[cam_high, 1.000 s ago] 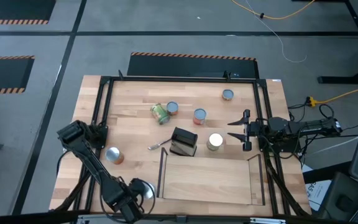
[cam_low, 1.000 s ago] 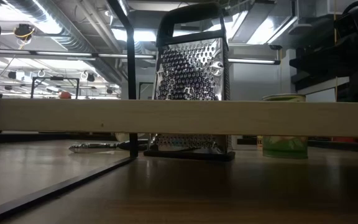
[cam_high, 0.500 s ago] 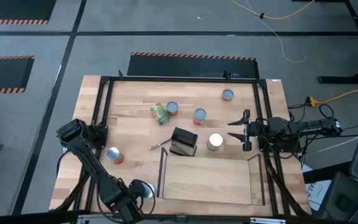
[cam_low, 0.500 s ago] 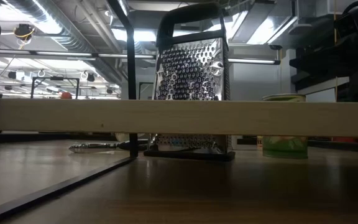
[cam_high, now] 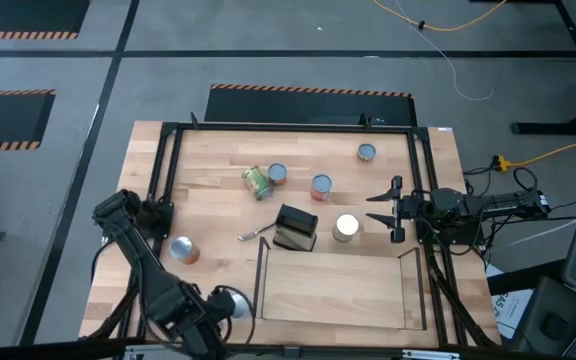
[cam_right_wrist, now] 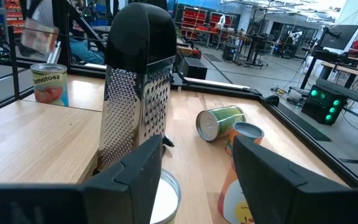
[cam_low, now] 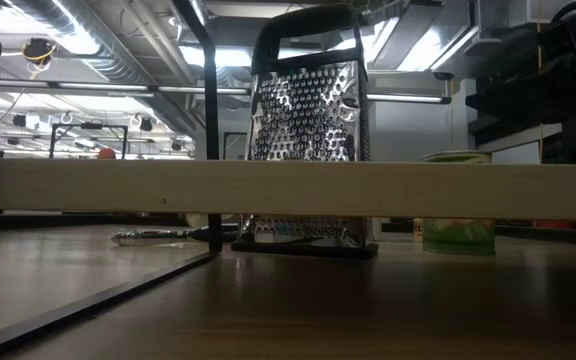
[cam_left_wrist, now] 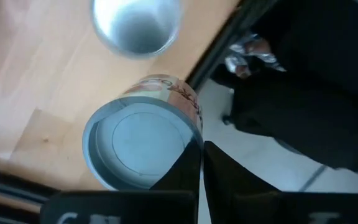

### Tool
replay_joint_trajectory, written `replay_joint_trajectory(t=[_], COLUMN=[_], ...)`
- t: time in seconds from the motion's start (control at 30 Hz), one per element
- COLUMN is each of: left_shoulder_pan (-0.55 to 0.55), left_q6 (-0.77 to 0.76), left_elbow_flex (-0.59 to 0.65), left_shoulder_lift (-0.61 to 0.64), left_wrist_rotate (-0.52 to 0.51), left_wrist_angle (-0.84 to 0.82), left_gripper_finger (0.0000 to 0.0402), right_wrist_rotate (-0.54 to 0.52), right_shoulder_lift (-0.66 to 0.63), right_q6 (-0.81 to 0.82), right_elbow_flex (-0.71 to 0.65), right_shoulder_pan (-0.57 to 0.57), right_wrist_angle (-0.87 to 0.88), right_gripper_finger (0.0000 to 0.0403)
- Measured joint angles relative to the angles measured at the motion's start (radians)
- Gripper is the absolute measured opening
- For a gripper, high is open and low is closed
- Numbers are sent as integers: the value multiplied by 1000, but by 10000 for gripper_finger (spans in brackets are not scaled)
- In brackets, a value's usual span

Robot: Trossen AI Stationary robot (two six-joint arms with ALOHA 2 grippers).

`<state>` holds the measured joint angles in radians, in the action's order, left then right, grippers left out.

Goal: Pick and place cans onto a shelf
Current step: Put the canned diced tomatoes on the shelf

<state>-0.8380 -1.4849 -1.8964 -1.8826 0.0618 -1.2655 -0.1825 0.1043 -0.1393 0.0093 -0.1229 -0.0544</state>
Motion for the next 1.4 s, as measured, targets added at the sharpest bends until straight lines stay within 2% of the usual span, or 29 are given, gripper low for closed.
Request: replay_joint_trajectory(t=[0.2,0.57,0.9,1.1,1.4], left_shoulder_pan=[81,243,380,457,485], left_q6=[192,544,936,1190,1473], left_elbow_flex=[-114,-246,-251,-252,-251], left_shoulder_lift=[0,1,-13,-63,-172], left_wrist_rotate=[-32,-25,-35,-27,-48], left_wrist_angle=[-25,-20,86,124,96], left_gripper_finger=[0,0,0,0,0], right_wrist_rotate=[0,0,0,0,0], right_shoulder_lift=[0,0,0,0,0], right_q6=[0,0,0,0,3], right_elbow_flex=[0,0,0,0,0], right_shoulder_pan=[0,0,0,0,0], right_wrist_angle=[0,0,1,2,4], right_gripper_finger=[200,200,200,200,200])
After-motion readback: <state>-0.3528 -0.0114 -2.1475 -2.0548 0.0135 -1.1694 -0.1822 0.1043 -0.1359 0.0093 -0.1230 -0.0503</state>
